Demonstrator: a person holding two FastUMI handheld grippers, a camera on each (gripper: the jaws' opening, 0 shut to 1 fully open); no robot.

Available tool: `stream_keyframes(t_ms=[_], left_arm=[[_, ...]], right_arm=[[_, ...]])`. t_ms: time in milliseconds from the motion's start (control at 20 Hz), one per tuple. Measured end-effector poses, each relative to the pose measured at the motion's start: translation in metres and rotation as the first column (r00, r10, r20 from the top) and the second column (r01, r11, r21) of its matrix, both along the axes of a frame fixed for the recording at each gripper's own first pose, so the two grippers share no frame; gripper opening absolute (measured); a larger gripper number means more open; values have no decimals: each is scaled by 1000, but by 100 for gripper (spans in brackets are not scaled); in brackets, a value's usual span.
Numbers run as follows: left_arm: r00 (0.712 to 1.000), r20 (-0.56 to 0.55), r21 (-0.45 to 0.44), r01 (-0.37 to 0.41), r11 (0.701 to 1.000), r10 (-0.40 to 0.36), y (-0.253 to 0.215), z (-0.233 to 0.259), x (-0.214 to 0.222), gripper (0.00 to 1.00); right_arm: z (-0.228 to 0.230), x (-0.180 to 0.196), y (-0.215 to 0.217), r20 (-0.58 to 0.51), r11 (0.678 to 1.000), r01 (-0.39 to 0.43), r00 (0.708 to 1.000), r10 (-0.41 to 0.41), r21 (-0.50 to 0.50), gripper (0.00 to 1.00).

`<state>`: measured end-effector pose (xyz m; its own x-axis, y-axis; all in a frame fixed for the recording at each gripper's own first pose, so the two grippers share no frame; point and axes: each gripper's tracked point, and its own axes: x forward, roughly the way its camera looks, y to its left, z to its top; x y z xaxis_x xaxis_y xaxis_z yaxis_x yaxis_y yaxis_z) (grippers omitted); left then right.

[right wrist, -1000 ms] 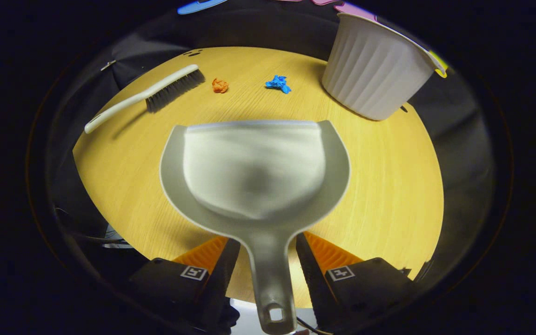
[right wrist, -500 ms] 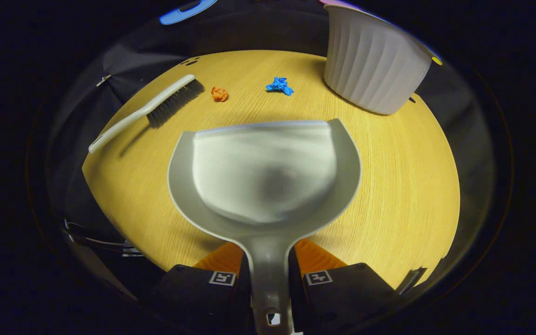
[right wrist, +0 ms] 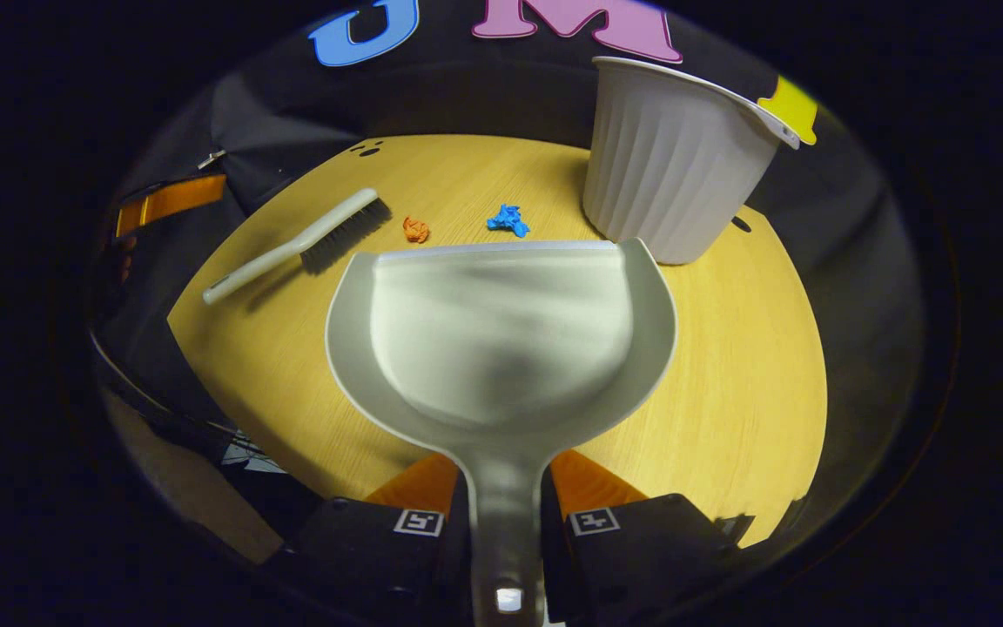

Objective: Pick up the small broom and dustpan from the desktop, sweep the trash into the dustpan with the broom, and then empty the trash into the garbage bin.

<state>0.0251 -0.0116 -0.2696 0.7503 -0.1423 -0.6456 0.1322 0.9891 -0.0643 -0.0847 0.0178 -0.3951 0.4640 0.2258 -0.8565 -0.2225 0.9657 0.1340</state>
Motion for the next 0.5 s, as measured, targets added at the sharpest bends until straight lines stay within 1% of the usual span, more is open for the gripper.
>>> stream_keyframes(t_ms=[50, 100, 150, 200, 250, 350, 400, 450, 500], left_arm=[[999, -41, -1, 16, 1000, -16, -5, -18, 0, 93], [996, -84, -7, 24, 1000, -25, -9, -35, -3, 88], [992, -123, -13, 30, 999, -31, -13, -47, -4, 92], [986, -165, -17, 36, 999, -38, -15, -58, -4, 84], [978, -203, -10, 41, 999, -42, -15, -72, -3, 83], [960, -275, 12, 48, 999, -43, -16, -98, -6, 83], [953, -300, 15, 47, 999, -40, -18, -109, -8, 81], [946, -322, 15, 46, 999, -39, -20, -117, -8, 80], [940, -338, 17, 46, 999, -37, -18, -122, -7, 76]], right_arm=[[2, -3, -6, 4, 1000, -5, 1000, 5, -16, 37], [4, -7, -10, 4, 1000, -7, 1000, 7, -28, 37], [6, -10, -14, 2, 999, -7, 1000, 7, -32, 33], [7, -14, -15, -1, 1000, -2, 1000, 2, -30, 41], [7, -16, -13, -3, 1000, 11, 1000, -11, -25, 34], [5, -19, -20, -7, 999, 32, 999, -33, -24, 34], [2, -25, -15, -18, 999, 39, 999, -39, -27, 41], [0, -28, -16, -27, 999, 42, 999, -42, -29, 41], [-2, -29, -22, -32, 999, 43, 999, -44, -30, 37]])
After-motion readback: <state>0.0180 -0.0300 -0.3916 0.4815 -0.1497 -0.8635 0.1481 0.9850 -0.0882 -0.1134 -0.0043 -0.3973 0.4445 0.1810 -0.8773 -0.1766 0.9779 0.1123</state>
